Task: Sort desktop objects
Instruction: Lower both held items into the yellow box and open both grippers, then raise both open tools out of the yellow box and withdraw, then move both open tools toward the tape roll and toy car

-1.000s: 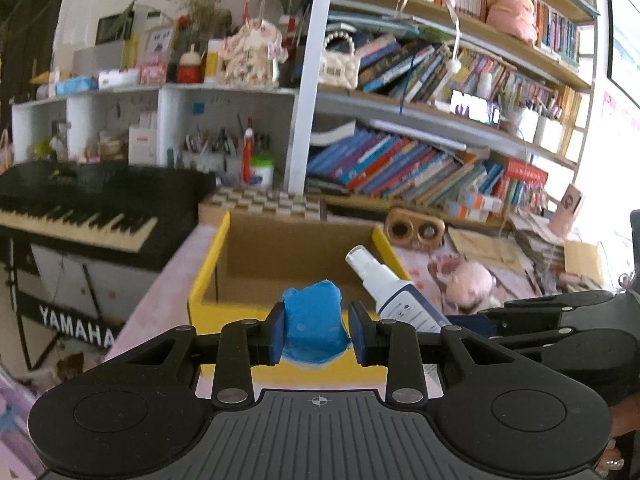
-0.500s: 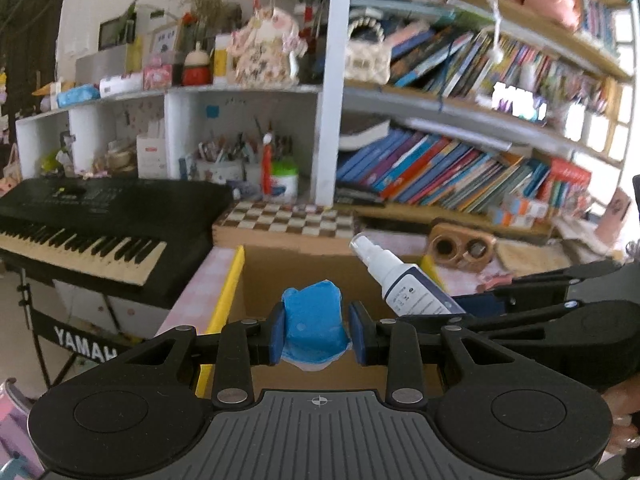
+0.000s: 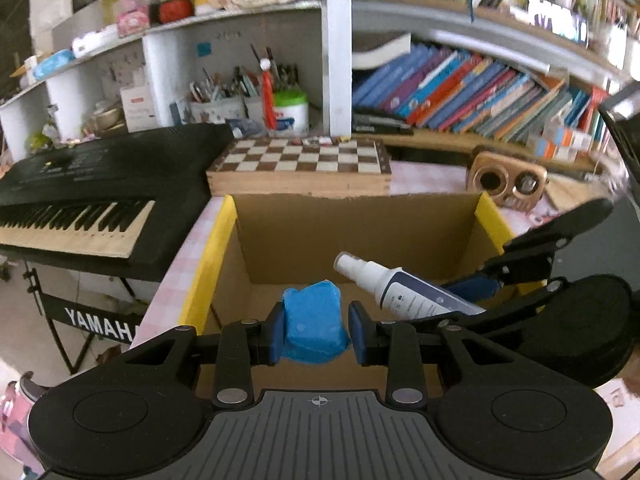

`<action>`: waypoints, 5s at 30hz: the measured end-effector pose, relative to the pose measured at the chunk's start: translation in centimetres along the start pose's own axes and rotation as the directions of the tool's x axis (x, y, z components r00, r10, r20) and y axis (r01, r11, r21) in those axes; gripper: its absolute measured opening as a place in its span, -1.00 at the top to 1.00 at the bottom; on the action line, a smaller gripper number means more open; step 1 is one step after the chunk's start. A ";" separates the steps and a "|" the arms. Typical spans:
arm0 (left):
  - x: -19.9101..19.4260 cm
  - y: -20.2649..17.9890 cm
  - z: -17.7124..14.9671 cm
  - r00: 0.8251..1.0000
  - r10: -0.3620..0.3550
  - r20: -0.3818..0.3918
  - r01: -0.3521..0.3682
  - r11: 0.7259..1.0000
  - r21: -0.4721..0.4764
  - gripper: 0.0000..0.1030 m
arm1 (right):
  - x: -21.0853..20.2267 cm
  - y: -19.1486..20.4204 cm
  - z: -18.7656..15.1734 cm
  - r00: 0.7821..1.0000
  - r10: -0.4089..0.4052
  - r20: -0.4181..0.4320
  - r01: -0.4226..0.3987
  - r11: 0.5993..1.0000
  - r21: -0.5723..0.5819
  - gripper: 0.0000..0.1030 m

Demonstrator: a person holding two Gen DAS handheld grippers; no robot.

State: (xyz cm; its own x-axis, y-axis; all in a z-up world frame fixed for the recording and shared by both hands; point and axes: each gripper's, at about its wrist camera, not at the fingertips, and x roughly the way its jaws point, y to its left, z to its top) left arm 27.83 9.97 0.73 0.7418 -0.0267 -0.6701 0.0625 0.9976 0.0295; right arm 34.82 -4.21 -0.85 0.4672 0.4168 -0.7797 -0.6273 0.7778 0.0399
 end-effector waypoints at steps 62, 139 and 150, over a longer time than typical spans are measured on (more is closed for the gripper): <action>-15.8 -0.2 -4.4 0.937 0.140 0.319 -0.104 0.987 -0.126 -0.80 | -16.0 2.3 -8.6 0.839 -0.369 0.400 0.236 0.909 0.343 0.12; -17.0 -13.0 -16.6 0.974 -0.222 0.043 0.220 0.974 0.047 -0.82 | -20.8 10.6 -31.1 0.842 -0.538 0.044 0.446 0.739 0.505 -0.62; -14.5 -15.7 -14.7 0.971 -0.238 0.020 0.237 0.971 0.046 -0.82 | -20.8 6.3 -31.4 0.836 -0.549 -0.012 0.471 0.706 0.529 -0.67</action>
State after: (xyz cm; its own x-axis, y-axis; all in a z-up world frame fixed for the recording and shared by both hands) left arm 6.32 -4.40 -0.94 0.7187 -0.2642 -0.6432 0.2669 0.9590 -0.0957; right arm 1.57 -22.74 -4.05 0.7270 -0.0842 -0.6814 0.1072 0.9942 -0.0084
